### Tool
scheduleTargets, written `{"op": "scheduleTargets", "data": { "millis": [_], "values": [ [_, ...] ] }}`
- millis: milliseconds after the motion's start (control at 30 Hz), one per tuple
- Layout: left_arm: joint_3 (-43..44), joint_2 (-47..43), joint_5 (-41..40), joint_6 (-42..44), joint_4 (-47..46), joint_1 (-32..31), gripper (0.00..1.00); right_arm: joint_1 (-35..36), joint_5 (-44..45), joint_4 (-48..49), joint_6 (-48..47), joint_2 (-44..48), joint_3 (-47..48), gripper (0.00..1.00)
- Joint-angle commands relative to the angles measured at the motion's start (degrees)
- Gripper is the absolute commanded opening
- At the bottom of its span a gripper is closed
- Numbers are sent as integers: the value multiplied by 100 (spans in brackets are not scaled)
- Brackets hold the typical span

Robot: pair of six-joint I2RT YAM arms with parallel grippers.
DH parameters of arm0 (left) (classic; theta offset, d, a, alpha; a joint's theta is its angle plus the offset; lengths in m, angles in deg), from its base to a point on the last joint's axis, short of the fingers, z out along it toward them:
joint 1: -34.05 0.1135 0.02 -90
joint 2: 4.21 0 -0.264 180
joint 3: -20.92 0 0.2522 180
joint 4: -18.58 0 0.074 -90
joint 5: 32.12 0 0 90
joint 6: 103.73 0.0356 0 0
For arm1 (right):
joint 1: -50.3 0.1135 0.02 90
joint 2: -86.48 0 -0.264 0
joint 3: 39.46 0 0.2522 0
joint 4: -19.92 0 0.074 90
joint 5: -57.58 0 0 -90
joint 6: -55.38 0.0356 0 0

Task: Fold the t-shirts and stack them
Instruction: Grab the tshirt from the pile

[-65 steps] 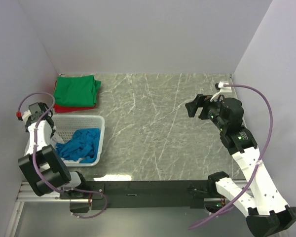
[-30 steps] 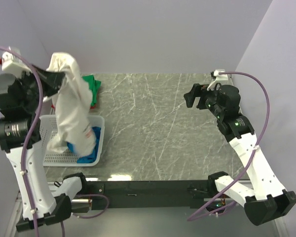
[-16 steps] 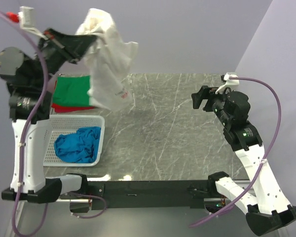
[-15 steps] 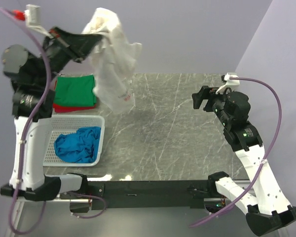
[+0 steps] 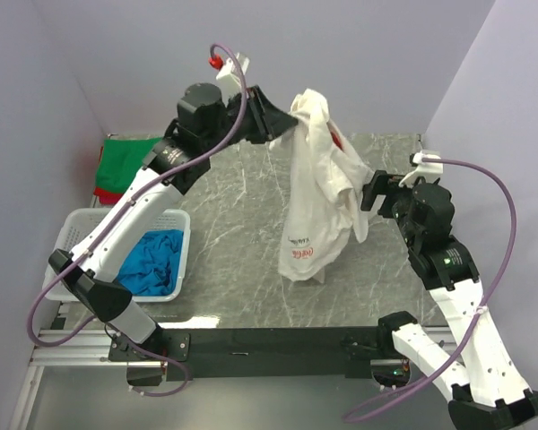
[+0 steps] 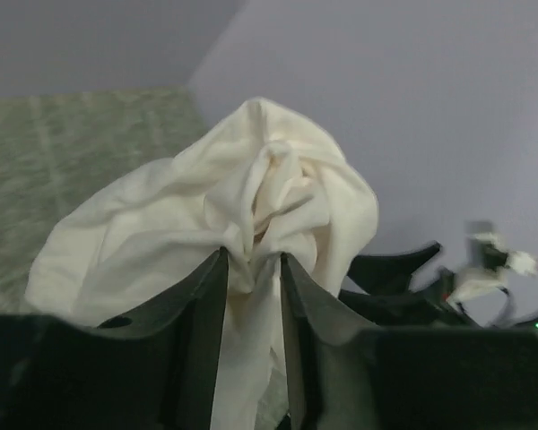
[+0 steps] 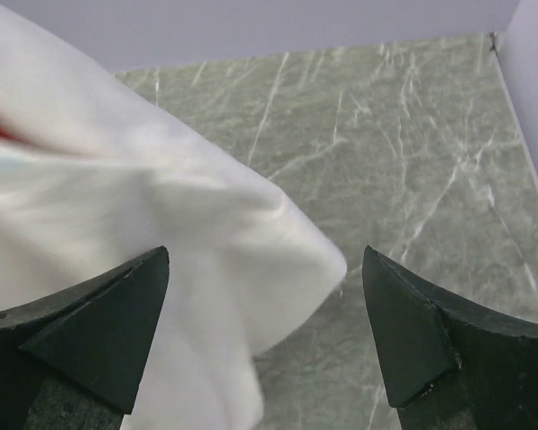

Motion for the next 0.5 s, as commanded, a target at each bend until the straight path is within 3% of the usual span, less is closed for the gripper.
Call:
{"op": "scheduleTargets", "data": {
  "millis": [0, 100, 133, 167, 300, 467],
  "values": [
    [-390, -474, -1717, 481, 565, 38, 38, -4, 188, -145, 161, 168, -209, 94],
    [-934, -378, -2651, -120, 1329, 196, 59, -4, -23, -101, 364, 90, -359, 94],
    [-1076, -351, -2619, -298, 1385, 284, 67, -4, -102, -92, 408, 37, -377, 94],
    [-1208, -351, -2584, -352, 1359, 345, 99, -4, -103, -101, 460, -24, -385, 94],
    [-1525, -237, -2838, -231, 1263, 74, 99, -74, -76, -154, 601, -498, -386, 95],
    [-1526, 272, -2322, 95, 1017, -777, 97, -522, -436, -66, 970, -912, -464, 95]
  ]
}}
